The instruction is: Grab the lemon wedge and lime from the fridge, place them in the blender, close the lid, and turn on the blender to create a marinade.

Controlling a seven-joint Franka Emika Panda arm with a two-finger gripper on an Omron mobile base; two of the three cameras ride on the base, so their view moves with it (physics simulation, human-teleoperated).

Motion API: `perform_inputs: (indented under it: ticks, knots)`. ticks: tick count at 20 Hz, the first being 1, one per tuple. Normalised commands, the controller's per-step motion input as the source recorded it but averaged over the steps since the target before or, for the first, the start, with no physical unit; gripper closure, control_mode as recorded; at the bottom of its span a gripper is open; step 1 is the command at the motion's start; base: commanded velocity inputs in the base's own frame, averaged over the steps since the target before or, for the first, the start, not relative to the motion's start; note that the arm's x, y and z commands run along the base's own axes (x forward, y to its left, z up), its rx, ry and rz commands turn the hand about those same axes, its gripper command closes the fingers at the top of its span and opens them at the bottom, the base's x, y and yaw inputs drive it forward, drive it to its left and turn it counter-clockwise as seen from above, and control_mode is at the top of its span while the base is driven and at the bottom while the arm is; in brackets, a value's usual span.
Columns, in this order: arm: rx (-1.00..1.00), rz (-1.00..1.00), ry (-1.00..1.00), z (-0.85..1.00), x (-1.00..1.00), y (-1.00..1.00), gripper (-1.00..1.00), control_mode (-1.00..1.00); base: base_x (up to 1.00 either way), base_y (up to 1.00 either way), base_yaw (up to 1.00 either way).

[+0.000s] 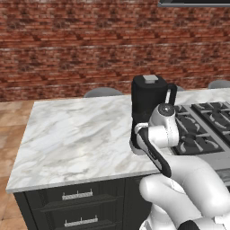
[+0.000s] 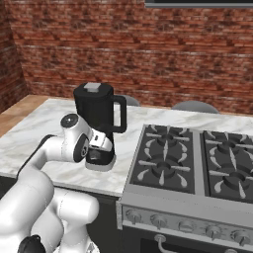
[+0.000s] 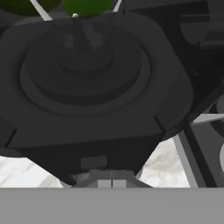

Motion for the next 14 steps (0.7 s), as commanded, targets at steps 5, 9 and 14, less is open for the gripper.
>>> perform_inputs:
  ticks: [5, 9, 14]
  knots:
    - [0.0, 0.0, 0.0, -0.34, 0.06, 0.15, 1.0, -1.0, 0.0, 0.0, 0.0]
    - [0.0, 0.0, 0.0, -0.4, 0.0, 0.0, 1.0, -1.0, 0.0, 0.0, 0.0]
    - [0.0, 0.0, 0.0, 0.0, 0.0, 0.0, 1.0, -1.0, 0.0, 0.0, 0.0]
